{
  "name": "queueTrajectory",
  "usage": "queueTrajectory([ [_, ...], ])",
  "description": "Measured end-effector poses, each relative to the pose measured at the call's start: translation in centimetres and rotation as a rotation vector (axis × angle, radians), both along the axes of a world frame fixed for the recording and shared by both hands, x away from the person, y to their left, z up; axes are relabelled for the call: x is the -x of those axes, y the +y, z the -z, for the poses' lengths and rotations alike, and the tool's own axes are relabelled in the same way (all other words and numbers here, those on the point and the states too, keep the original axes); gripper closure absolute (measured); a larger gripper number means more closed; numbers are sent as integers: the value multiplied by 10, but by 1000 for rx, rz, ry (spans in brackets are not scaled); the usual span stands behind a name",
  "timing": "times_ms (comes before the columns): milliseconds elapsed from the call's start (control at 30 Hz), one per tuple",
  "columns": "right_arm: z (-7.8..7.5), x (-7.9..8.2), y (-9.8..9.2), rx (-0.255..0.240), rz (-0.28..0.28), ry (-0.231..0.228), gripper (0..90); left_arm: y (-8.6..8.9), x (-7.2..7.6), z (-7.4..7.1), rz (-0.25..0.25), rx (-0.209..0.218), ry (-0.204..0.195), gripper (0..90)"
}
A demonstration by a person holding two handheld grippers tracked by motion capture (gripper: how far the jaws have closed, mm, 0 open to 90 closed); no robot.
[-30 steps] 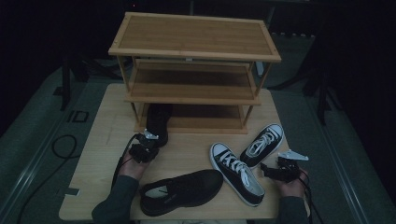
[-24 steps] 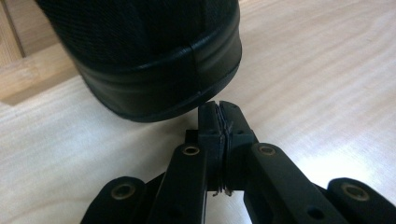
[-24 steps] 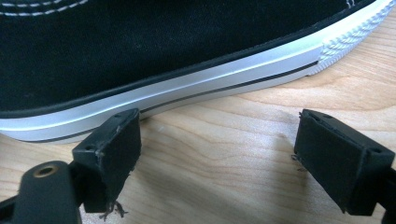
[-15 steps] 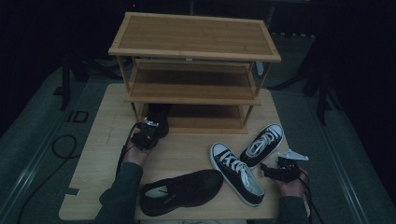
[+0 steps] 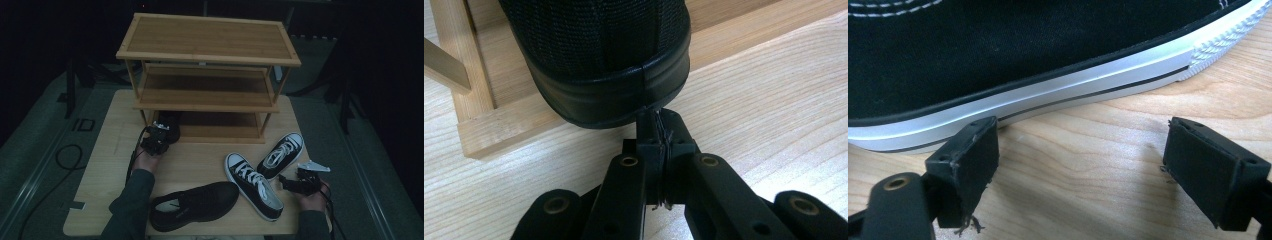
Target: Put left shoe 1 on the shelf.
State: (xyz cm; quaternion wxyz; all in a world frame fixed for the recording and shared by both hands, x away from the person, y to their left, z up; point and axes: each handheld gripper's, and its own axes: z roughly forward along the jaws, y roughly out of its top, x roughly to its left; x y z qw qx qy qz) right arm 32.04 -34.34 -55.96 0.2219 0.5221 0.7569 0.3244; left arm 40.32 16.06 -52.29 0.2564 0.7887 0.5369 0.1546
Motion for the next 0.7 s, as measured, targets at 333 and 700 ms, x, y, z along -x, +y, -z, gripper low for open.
queueTrajectory([
  [333,0,0,0,0,0,0,147,0,11,-13,70,32,-1,668],
  [700,0,0,0,0,0,0,147,7,32,-34,160,49,-15,596],
])
